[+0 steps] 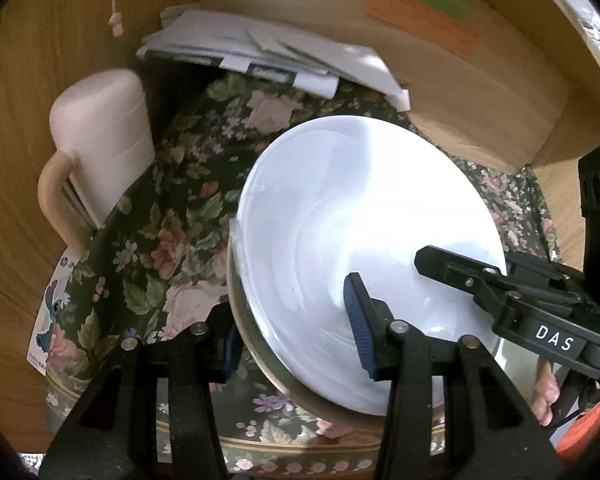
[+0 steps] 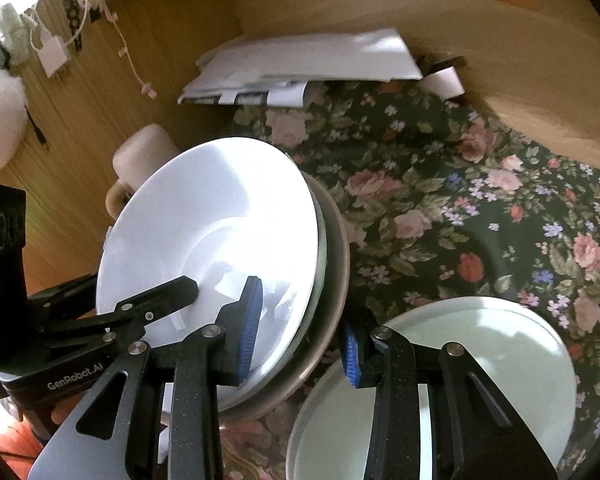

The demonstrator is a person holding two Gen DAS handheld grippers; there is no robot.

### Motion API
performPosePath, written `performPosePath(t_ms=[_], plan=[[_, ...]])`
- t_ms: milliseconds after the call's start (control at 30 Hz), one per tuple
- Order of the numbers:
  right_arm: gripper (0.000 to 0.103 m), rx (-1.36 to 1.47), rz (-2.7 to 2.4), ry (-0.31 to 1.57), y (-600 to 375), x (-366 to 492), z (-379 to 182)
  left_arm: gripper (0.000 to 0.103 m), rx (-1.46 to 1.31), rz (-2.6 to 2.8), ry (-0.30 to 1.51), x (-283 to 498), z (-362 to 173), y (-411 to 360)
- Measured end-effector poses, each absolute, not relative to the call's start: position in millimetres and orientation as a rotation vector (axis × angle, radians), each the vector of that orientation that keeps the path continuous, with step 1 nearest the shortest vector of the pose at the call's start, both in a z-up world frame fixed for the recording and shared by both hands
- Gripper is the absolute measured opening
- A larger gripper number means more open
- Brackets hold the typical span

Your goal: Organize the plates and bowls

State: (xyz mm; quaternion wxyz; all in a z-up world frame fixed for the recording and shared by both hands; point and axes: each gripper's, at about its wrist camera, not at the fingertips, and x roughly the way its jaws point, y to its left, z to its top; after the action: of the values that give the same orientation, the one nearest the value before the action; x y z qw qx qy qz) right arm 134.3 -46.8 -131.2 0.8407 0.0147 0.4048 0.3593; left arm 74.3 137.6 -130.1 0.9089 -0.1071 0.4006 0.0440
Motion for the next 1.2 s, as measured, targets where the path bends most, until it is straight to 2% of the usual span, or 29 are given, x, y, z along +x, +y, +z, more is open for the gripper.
performPosePath(t_ms=[567,1200], plan=[[0.032,0.087,0.668,0.773,-114,117,-108,0.046,-0.182,-0.019,0.784,76,-108,77],[0.031,0.159,0.580,0.799,-189,107,-123,0.046,-0.161,-0.091,0.840,83,-126,-2]])
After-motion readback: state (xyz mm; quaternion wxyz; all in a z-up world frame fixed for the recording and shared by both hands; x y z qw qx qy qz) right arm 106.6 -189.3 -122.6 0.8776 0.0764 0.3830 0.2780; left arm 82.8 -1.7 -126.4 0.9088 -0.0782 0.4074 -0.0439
